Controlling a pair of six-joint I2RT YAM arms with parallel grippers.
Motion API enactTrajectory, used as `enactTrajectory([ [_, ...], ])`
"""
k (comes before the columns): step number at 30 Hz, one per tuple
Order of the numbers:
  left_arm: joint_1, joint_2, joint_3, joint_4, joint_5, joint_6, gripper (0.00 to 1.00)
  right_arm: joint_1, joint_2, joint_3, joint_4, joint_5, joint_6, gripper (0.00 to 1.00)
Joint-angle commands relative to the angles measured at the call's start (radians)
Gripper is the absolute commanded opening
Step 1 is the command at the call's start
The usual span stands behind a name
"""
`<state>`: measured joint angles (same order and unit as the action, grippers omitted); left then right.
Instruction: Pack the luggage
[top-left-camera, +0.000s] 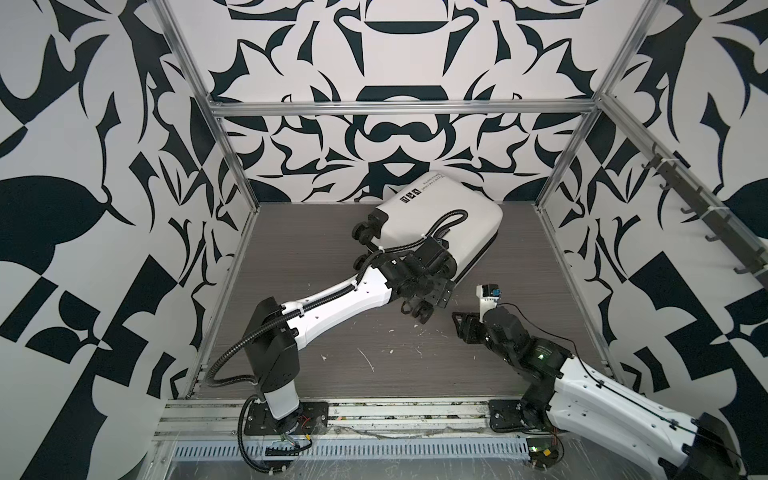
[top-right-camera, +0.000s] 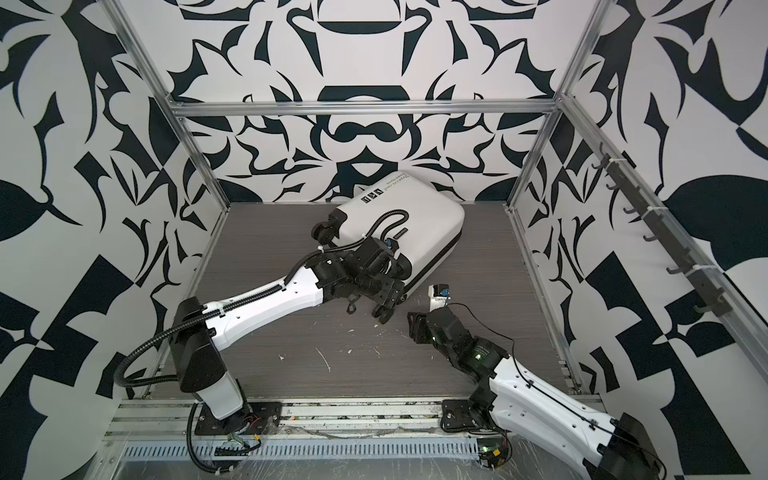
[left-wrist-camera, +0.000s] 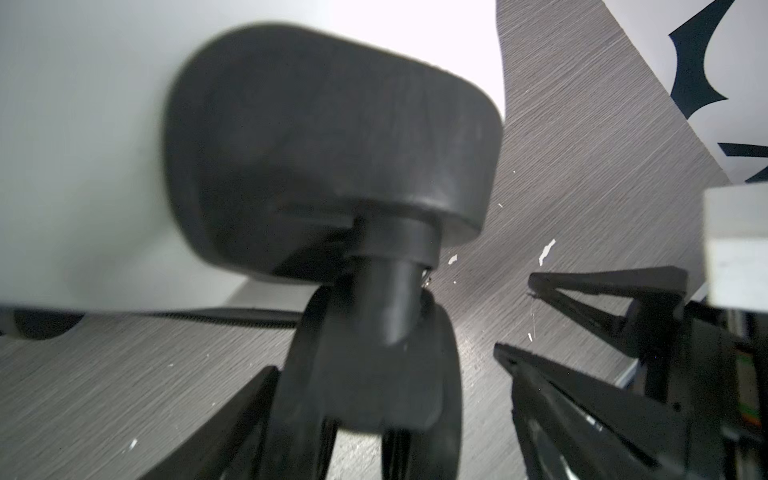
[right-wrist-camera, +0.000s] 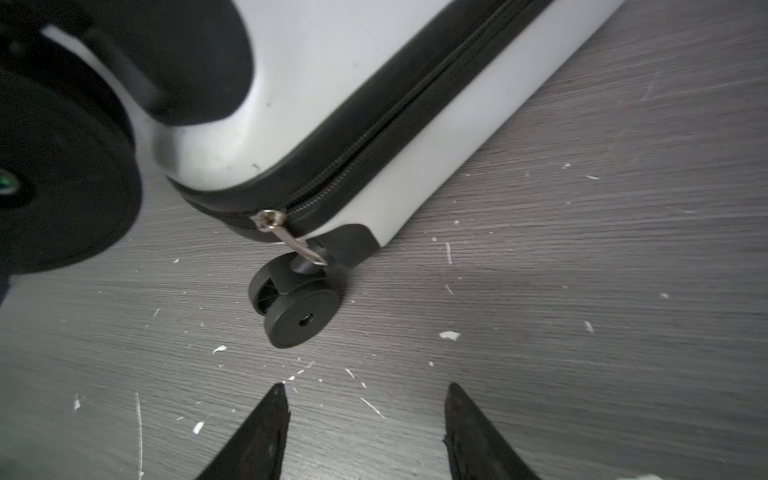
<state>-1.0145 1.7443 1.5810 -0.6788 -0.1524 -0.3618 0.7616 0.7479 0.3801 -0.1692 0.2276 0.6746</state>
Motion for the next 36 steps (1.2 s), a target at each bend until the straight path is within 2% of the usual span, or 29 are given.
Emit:
enactTrajectory([
  [1,0.005,0.027,0.036,-0.039,0.007,0.021,0.88,0.003,0.014,-0.012,0.147,-0.025,-0.069,0.6],
  [4,0.012,0.036,0.036,-0.035,0.004,0.02,0.86,-0.009,0.027,-0.028,0.224,-0.025,-0.104,0.63],
  [9,0.027,0.038,0.015,-0.014,0.006,0.011,0.77,-0.086,0.064,-0.051,0.348,-0.145,-0.14,0.75],
  [18,0.044,0.049,0.015,0.002,0.022,0.009,0.54,-0.271,0.152,-0.128,0.516,-0.365,-0.199,0.75],
  [23,0.048,0.046,0.012,0.003,0.02,0.008,0.47,-0.276,0.105,-0.246,0.712,-0.329,-0.271,0.77],
  [26,0.048,0.044,0.007,0.01,0.025,0.009,0.4,-0.276,0.081,-0.244,0.694,-0.316,-0.309,0.74],
  [28,0.049,0.047,0.008,0.011,0.034,0.008,0.31,-0.275,0.089,-0.232,0.693,-0.354,-0.339,0.71],
  [36,0.051,0.053,0.015,0.005,0.055,0.005,0.06,-0.278,0.183,-0.193,0.737,-0.422,-0.406,0.55],
])
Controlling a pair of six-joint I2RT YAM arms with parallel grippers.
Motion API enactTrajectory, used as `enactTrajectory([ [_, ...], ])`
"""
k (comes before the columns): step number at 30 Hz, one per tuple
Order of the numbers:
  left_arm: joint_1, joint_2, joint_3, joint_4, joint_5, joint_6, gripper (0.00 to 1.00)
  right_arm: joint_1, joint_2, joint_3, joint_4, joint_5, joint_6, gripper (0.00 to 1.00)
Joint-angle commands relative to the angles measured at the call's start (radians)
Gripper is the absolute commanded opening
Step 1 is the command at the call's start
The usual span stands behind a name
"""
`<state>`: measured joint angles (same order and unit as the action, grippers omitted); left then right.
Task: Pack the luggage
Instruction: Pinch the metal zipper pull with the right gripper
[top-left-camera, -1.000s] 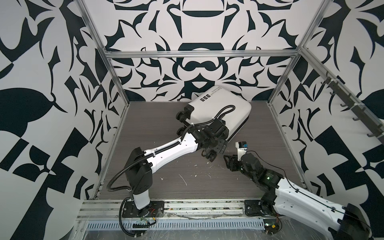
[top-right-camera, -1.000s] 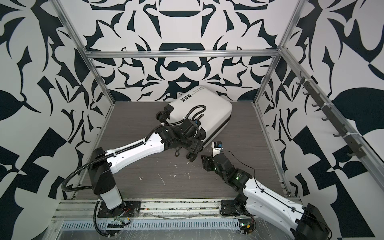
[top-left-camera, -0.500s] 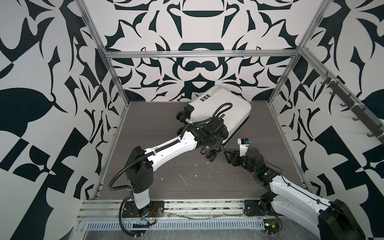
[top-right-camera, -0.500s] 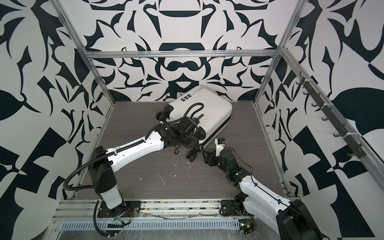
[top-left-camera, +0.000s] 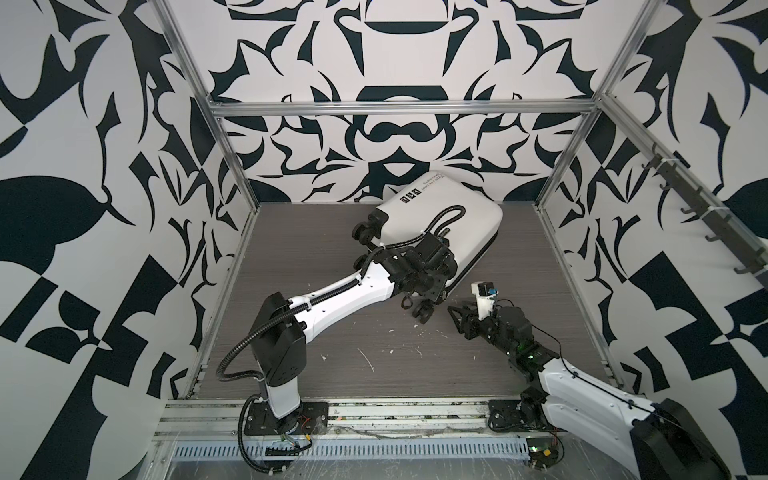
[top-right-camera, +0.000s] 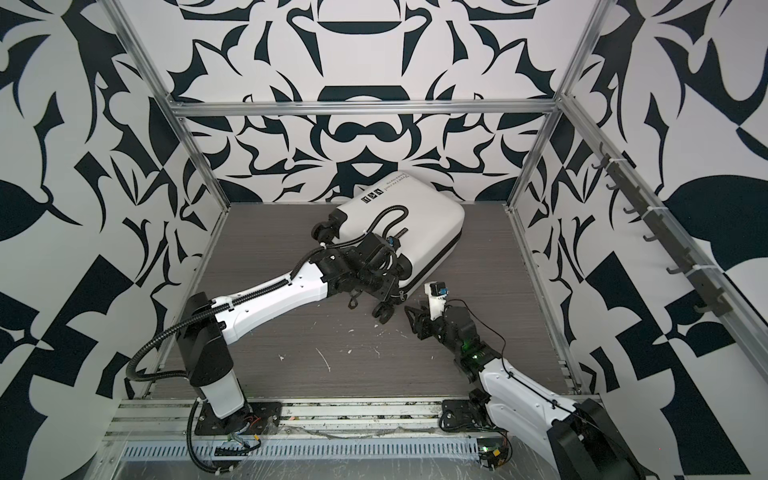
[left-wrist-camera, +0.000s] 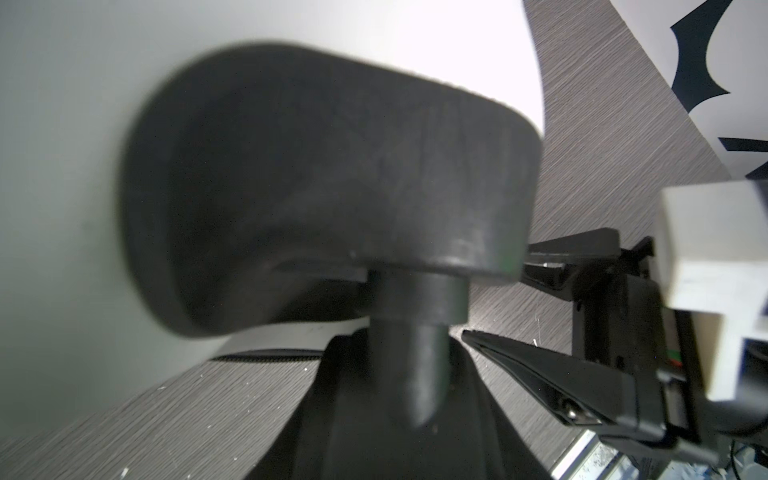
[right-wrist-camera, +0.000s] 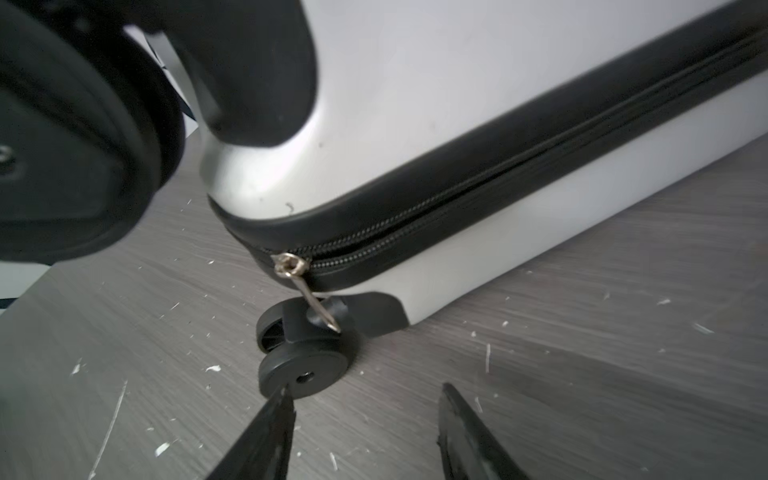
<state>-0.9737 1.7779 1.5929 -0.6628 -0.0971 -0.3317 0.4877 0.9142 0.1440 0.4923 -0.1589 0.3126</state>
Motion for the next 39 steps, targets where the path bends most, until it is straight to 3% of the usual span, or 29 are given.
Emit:
enactTrajectory([
  [1,0.011,0.019,0.003,-0.011,0.001,-0.026,0.04,-0.003,0.029,0.043,0.093,-0.039,-0.044,0.54],
  [8,0.012,0.019,0.006,-0.012,0.009,-0.028,0.0,-0.005,0.098,0.059,0.171,-0.034,-0.058,0.53],
  [28,0.012,0.018,0.009,-0.015,0.018,-0.035,0.0,-0.034,0.324,0.132,0.345,-0.185,-0.012,0.39],
  [39,0.013,0.018,0.008,-0.018,0.018,-0.038,0.0,-0.034,0.344,0.124,0.408,-0.228,0.038,0.31],
])
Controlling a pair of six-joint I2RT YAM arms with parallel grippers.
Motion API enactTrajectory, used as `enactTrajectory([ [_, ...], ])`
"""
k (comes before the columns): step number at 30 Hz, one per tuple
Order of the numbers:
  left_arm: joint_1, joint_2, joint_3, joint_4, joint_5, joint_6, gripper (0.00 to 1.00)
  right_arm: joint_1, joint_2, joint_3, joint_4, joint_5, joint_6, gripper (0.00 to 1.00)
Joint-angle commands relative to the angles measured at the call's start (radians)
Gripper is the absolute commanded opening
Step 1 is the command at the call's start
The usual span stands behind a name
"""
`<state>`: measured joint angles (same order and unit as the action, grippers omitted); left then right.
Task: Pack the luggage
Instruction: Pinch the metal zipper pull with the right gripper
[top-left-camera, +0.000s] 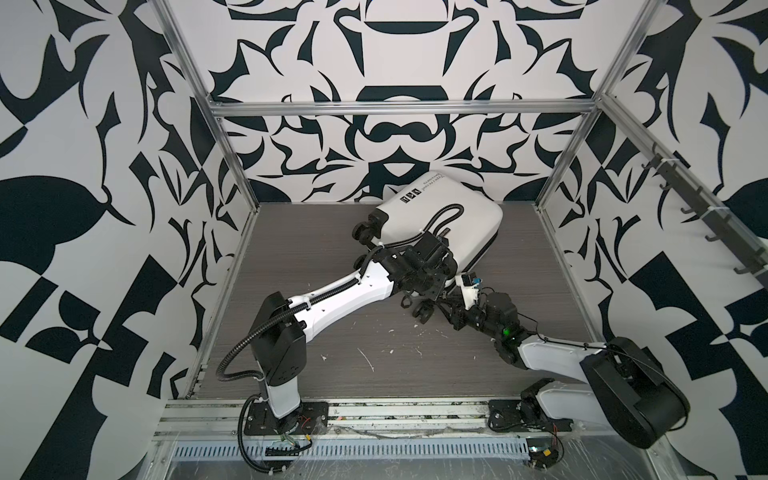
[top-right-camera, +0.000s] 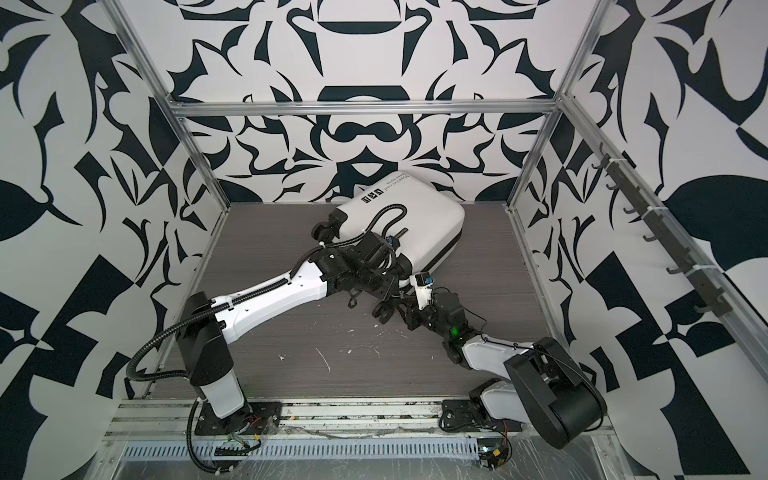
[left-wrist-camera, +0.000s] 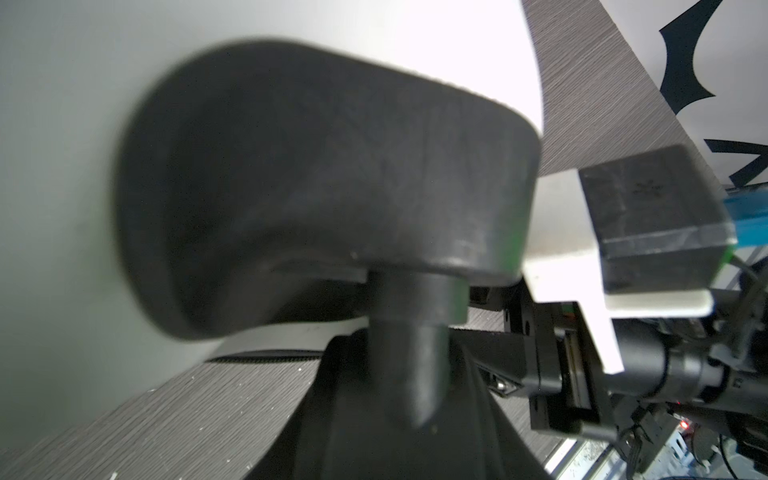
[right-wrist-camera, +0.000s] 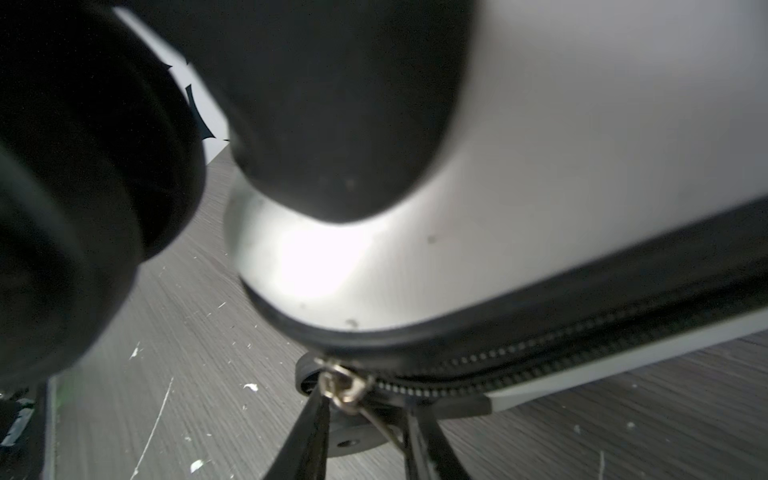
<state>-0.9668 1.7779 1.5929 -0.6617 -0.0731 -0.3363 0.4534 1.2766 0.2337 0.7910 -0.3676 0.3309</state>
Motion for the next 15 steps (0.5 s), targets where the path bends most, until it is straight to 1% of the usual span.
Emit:
enactTrajectory([
  [1,0.007,0.019,0.009,-0.019,-0.006,-0.033,0.0,0.001,-0.022,0.032,0.11,-0.019,0.024,0.31],
  [8,0.007,0.014,0.008,-0.02,-0.007,-0.035,0.0,0.001,-0.03,0.015,0.121,-0.01,0.031,0.25],
  [15,0.007,0.012,0.004,-0.022,-0.008,-0.036,0.0,0.001,-0.026,0.018,0.123,0.03,0.045,0.16],
])
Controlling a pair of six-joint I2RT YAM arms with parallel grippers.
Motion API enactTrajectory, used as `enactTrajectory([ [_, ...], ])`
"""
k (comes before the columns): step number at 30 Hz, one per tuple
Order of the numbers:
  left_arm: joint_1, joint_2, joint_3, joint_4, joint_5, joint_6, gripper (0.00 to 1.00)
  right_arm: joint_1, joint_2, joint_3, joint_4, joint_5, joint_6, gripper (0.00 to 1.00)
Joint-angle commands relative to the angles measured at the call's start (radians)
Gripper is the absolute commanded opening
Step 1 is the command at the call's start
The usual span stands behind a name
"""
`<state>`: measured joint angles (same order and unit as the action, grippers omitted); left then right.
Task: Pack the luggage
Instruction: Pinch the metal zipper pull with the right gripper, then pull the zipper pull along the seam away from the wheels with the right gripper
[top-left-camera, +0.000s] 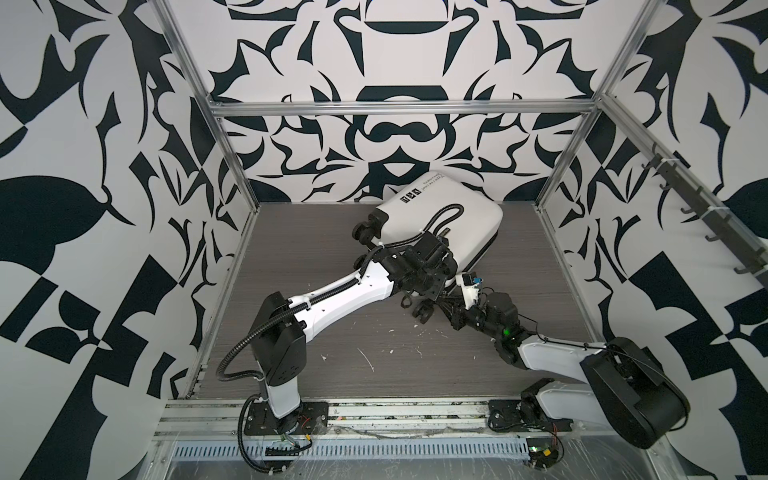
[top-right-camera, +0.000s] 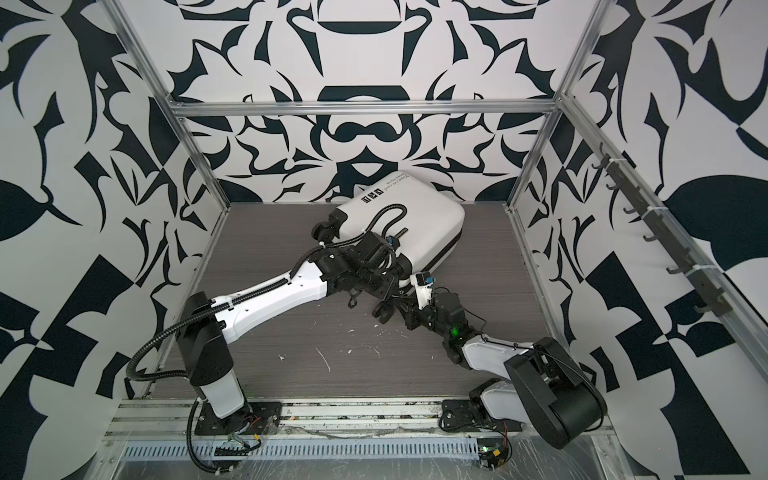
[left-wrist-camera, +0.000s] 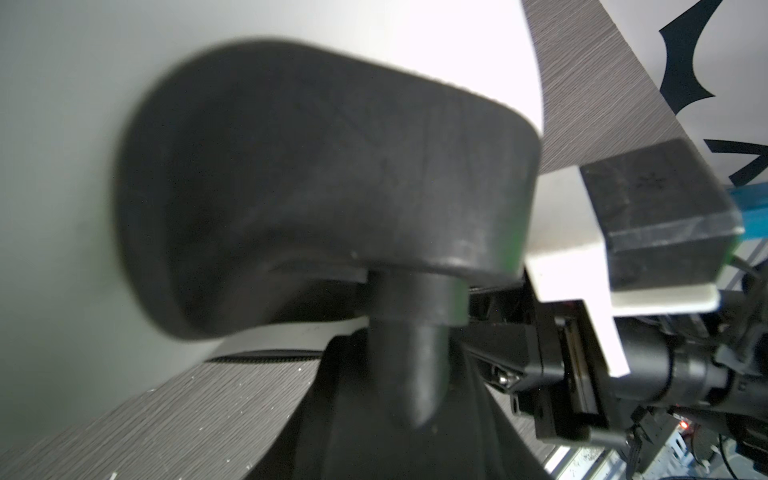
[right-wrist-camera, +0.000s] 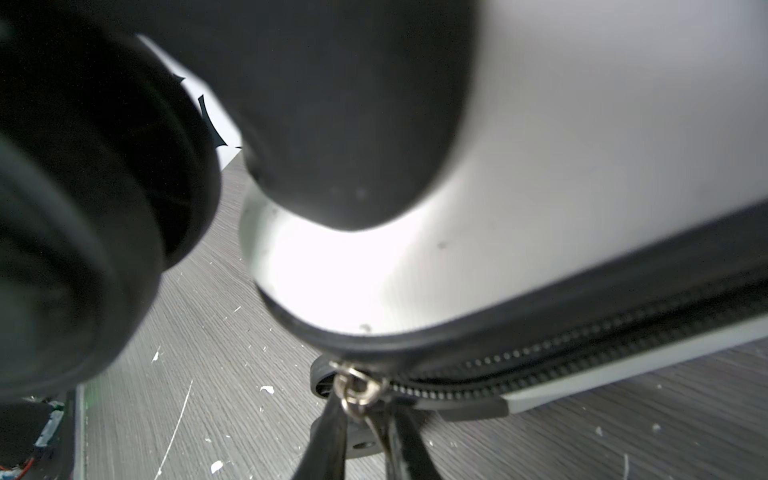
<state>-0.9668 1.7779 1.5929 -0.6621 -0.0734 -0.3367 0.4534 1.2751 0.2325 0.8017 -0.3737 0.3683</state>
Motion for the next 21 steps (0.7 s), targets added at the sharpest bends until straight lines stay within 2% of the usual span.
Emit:
enactTrajectory([
  [1,0.007,0.011,0.003,-0.022,-0.008,-0.036,0.0,0.001,-0.025,0.02,0.112,0.044,0.009,0.14],
  [6,0.007,0.005,0.0,-0.021,-0.011,-0.036,0.0,0.001,-0.015,0.037,0.084,0.052,0.019,0.0],
  [14,0.007,-0.014,-0.016,-0.022,-0.022,-0.035,0.0,0.001,-0.049,0.019,0.047,0.097,0.042,0.0],
  [21,0.008,-0.036,-0.039,-0.013,-0.024,-0.035,0.0,0.001,-0.143,0.009,-0.078,0.202,0.057,0.0],
])
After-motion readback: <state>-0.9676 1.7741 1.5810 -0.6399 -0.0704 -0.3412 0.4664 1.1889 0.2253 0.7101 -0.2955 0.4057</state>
